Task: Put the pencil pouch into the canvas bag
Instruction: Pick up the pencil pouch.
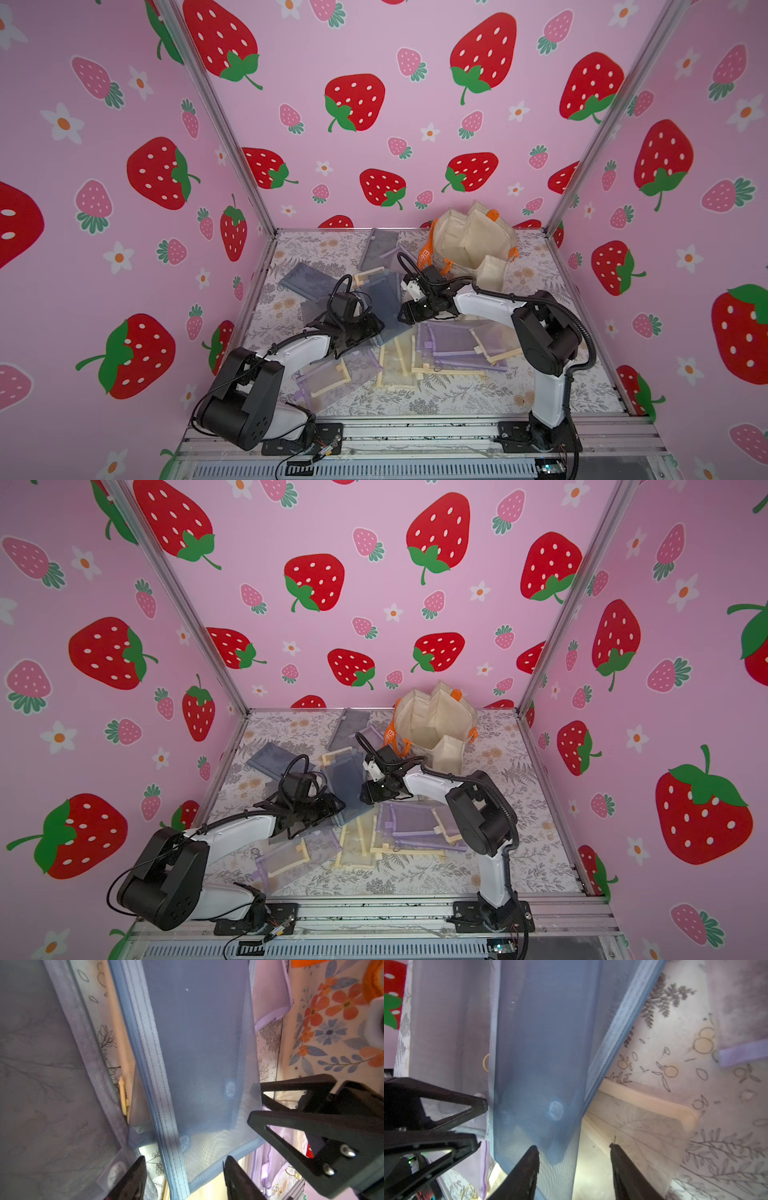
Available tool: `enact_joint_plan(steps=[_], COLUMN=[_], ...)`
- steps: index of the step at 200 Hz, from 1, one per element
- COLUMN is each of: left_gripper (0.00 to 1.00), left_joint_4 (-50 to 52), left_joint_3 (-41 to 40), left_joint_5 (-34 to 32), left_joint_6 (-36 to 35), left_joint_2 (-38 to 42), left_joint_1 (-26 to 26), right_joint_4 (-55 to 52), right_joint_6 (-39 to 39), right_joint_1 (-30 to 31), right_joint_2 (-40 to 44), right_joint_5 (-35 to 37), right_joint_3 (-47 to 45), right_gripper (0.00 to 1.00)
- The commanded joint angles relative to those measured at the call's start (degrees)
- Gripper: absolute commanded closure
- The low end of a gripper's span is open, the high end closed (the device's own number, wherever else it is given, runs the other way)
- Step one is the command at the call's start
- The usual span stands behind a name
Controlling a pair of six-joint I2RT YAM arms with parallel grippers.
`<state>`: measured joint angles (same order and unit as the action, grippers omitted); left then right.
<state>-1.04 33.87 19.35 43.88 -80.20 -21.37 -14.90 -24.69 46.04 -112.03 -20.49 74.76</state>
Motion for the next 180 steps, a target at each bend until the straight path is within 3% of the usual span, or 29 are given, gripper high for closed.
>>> enact_joint_plan(steps=[1, 68, 112, 127, 164, 180], left_gripper=[0.39, 0.42, 0.52, 0.6, 0.65, 0.65], left_joint_4=[-3.82, -6.65, -7.27, -7.12, -5.29, -3.16], left_joint_3=[-1.51, -3.22, -3.42, -3.31, -3.27, -3.16], left_joint_5=[1.56, 1.68, 1.65, 1.67, 1.47, 1.45], left_joint_6=[0.9, 1.9, 1.82, 1.74, 1.04, 0.28], left_joint_2=[-0.39, 0.39, 1.53, 2.15, 4.79, 7.16], left_joint_1=[0.25, -0.82, -1.58, -2.06, -2.8, -2.92], right_joint_4=[2.65, 4.66, 5.59, 5.93, 4.87, 3.21], right_joint_6=[-1.41, -2.29, -2.71, -2.91, -2.21, -1.08], right_joint_1=[0.75, 2.39, 2.64, 2.82, 3.22, 3.23], right_joint_2=[-0.57, -0.05, 0.1, 0.73, 4.4, 6.87], right_joint_5=[-3.62, -5.77, -6.98, -7.29, -7.26, -6.4], right_joint_3=[-0.02, -0.98, -1.07, -1.21, -1.95, -2.38], right_gripper=[0.5, 0.71, 0.74, 0.79, 1.0, 1.0])
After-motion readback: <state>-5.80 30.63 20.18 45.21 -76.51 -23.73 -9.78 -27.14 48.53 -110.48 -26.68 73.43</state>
